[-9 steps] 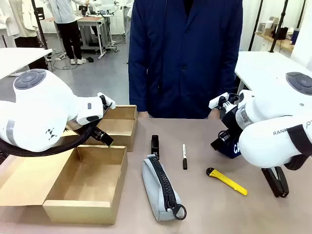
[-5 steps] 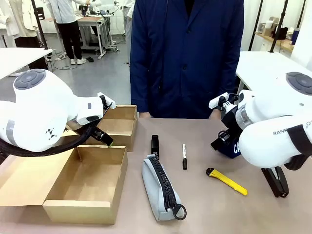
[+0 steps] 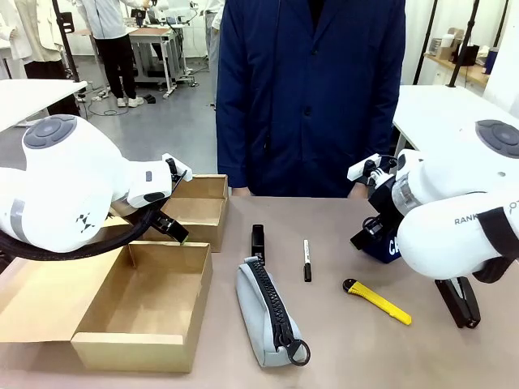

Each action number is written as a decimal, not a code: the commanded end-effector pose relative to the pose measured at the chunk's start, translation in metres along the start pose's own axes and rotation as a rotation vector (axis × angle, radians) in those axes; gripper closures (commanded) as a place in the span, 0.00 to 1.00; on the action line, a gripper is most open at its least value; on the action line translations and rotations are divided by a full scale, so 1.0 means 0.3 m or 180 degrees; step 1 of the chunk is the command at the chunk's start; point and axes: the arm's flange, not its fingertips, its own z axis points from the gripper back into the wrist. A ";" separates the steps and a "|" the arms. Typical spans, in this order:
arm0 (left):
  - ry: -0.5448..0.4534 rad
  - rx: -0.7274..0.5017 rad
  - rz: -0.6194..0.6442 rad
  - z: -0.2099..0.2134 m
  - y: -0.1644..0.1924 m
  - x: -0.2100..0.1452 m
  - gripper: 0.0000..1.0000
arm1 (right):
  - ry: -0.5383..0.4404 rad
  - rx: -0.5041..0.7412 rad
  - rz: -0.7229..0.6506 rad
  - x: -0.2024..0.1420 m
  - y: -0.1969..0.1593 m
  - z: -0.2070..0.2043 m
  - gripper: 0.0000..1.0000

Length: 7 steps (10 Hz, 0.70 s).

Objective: Place items inside the box.
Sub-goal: Pick up a Pencil pouch or Stapler and place it inside the Mailer Box closest to the robot.

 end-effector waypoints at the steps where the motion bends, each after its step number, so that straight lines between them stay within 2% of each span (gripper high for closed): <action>1: 0.0000 0.0000 0.0000 0.000 0.000 0.000 0.00 | -0.0001 0.0001 -0.0003 0.000 0.000 0.000 0.00; 5: 0.0000 0.0000 0.0000 0.000 0.000 0.000 0.00 | 0.0000 0.0000 0.0000 0.000 0.000 0.000 0.00; 6: -0.0015 -0.0249 0.0060 0.060 0.023 -0.036 0.00 | 0.0044 0.0056 -0.0039 0.028 0.013 0.057 0.00; 7: -0.0043 -0.0648 0.0386 0.180 0.038 -0.033 0.00 | 0.0054 0.0166 -0.0311 0.062 0.011 0.162 0.00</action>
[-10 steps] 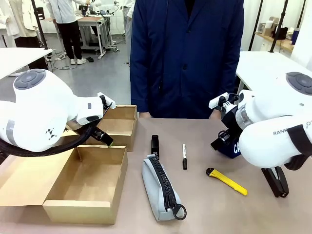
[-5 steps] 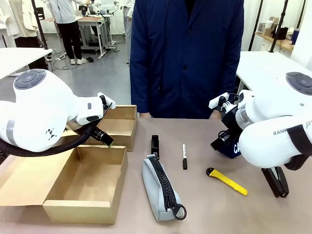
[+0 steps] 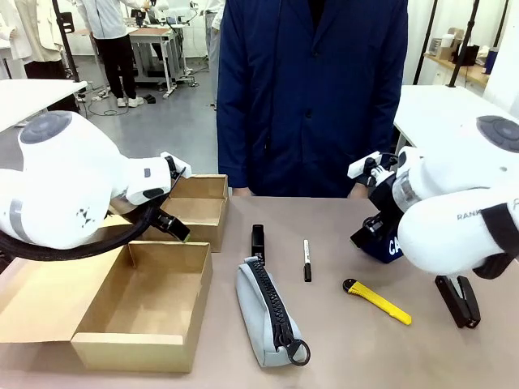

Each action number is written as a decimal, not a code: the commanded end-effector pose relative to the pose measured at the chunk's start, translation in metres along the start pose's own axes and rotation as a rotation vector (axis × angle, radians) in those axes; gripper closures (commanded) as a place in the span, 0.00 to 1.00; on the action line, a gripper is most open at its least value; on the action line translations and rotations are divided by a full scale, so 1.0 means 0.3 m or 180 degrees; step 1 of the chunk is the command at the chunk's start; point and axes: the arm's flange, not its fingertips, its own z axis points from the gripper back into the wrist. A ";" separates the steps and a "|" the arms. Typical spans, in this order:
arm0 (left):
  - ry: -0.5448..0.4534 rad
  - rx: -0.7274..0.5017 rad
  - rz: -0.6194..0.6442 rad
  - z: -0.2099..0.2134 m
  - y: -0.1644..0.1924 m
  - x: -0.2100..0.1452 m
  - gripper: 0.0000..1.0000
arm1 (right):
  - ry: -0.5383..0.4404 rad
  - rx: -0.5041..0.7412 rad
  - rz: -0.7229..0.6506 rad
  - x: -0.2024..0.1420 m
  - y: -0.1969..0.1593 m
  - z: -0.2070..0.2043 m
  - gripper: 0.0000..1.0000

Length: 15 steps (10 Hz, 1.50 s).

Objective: Place items inside the box.
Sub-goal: Pick up a Pencil pouch or Stapler and place it inside the Mailer Box closest to the robot.

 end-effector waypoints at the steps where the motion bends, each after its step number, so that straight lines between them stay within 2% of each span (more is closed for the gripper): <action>1: 0.0018 -0.0221 0.0644 0.239 0.076 -0.046 0.00 | 0.0104 -0.0008 -0.0622 0.057 -0.012 0.215 0.00; 2: 0.0090 -0.0347 0.1026 0.343 0.065 -0.014 0.00 | 0.0052 0.0338 -0.0938 0.056 -0.047 0.328 0.00; 3: 0.0002 -0.0516 0.1246 0.429 0.076 -0.005 0.00 | 0.0101 0.0527 -0.1368 0.040 -0.094 0.421 0.00; 4: -0.0082 -0.0953 0.1347 0.521 0.121 -0.011 0.00 | 0.0084 0.0964 -0.1773 -0.007 -0.172 0.511 0.00; 5: -0.0226 -0.1281 0.1555 0.586 0.209 -0.030 0.00 | -0.0170 0.1242 -0.2032 -0.087 -0.260 0.596 0.00; 6: -0.0441 -0.1492 0.1947 0.640 0.325 -0.069 0.00 | -0.0412 0.1242 -0.2346 -0.195 -0.354 0.675 0.00; 7: -0.0663 -0.1705 0.2356 0.690 0.464 -0.141 0.00 | -0.0669 0.1346 -0.2824 -0.319 -0.462 0.737 0.00; 9: -0.1187 -0.1917 0.3347 0.750 0.758 -0.364 0.00 | -0.1355 0.1723 -0.3781 -0.604 -0.667 0.812 0.00; 10: -0.1322 -0.1947 0.3867 0.745 0.895 -0.495 0.00 | -0.1558 0.1741 -0.4114 -0.720 -0.725 0.823 0.00; 11: -0.1441 -0.2052 0.4152 0.711 0.940 -0.584 0.00 | -0.1583 0.1726 -0.4395 -0.823 -0.769 0.816 0.00; 12: -0.1699 -0.2098 0.4298 0.691 0.947 -0.667 0.00 | -0.1530 0.1676 -0.4668 -0.922 -0.804 0.789 0.00; 13: -0.1969 -0.1987 0.4358 0.668 0.928 -0.720 0.00 | -0.1648 0.1619 -0.4870 -1.037 -0.829 0.734 0.00; 14: -0.1996 -0.1827 0.4418 0.635 0.901 -0.720 0.00 | -0.1750 0.1612 -0.4902 -1.098 -0.825 0.689 0.00; 15: -0.1685 -0.1963 0.4490 0.717 0.982 -0.767 0.00 | -0.1550 0.1589 -0.4827 -1.004 -0.892 0.849 0.00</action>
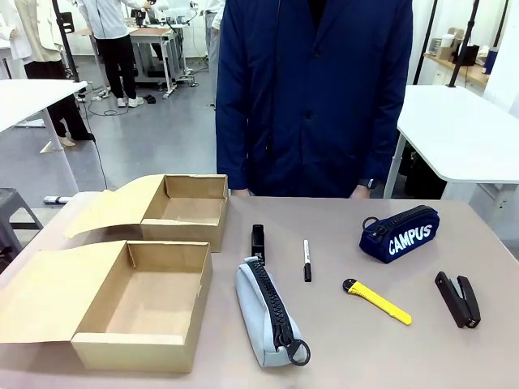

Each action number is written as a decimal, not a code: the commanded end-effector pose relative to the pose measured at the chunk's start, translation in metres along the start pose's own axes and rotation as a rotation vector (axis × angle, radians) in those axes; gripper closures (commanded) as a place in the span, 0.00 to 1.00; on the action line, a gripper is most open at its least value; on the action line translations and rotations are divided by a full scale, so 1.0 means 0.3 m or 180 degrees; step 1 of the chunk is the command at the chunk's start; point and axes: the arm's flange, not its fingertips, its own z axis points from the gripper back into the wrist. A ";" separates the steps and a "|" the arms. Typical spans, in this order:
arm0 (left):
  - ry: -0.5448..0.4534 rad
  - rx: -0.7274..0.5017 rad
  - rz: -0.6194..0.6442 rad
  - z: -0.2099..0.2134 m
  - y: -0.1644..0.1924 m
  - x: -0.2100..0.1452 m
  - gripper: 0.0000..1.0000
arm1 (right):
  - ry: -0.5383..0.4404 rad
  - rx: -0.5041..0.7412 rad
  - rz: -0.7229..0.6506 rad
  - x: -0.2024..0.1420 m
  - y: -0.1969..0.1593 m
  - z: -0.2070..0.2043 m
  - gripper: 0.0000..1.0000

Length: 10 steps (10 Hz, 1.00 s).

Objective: Place items inside the box.
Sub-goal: Pick up a Pencil pouch or Stapler and place it inside the Mailer Box closest to the robot.

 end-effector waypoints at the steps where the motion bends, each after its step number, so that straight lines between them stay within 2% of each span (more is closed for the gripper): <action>1: 0.0134 0.0065 -0.0045 0.026 -0.041 0.025 0.00 | 0.0085 0.0013 0.0157 -0.038 0.113 -0.010 0.00; 7: 0.0134 0.0065 -0.0045 0.026 -0.041 0.025 0.00 | 0.0105 -0.0048 0.0155 -0.041 0.119 -0.021 0.00; 8: 0.0134 0.0065 -0.0045 0.026 -0.041 0.025 0.00 | 0.0431 -0.0286 0.0618 -0.066 0.133 -0.086 0.00; 9: 0.0134 0.0065 -0.0045 0.026 -0.041 0.025 0.00 | 0.0635 -0.0324 0.1009 -0.094 0.164 -0.154 0.00; 10: 0.0134 0.0065 -0.0045 0.026 -0.041 0.025 0.00 | 0.0952 -0.0405 0.1146 -0.114 0.190 -0.241 0.00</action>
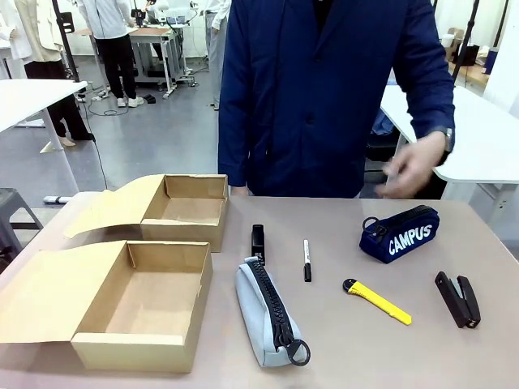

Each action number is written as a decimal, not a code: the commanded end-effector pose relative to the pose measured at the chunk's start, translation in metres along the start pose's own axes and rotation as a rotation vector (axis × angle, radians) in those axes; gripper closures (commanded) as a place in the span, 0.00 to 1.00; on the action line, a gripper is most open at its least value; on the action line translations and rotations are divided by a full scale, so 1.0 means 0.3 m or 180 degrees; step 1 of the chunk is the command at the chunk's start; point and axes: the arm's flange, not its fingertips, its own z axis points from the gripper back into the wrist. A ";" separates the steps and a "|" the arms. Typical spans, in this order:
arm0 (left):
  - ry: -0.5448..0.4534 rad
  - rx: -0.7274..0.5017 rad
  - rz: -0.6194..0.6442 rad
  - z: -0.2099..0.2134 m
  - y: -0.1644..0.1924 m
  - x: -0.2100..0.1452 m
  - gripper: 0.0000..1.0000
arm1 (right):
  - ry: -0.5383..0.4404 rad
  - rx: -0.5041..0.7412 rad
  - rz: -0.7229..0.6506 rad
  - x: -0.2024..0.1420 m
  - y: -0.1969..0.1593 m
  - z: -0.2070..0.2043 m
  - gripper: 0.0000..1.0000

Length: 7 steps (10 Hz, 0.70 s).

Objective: Place items inside the box.
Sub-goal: Pick up a Pencil pouch or Stapler and place it inside the Mailer Box closest to the robot.

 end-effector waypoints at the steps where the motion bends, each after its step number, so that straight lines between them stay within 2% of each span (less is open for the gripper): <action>1: 0.0017 -0.0029 -0.0002 0.006 -0.005 0.003 0.00 | 0.0460 -0.0170 0.0351 0.026 0.004 -0.095 0.00; 3: 0.0017 -0.0029 -0.0002 0.006 -0.005 0.003 0.00 | 0.0318 0.0097 0.0129 0.042 -0.103 0.043 0.00; 5: 0.0017 -0.0029 -0.0002 0.006 -0.005 0.003 0.00 | 0.0086 0.0414 0.0027 -0.013 -0.235 0.216 0.00; 7: 0.0017 -0.0029 -0.0002 0.006 -0.005 0.003 0.00 | -0.0127 0.0439 -0.0168 -0.044 -0.307 0.271 0.00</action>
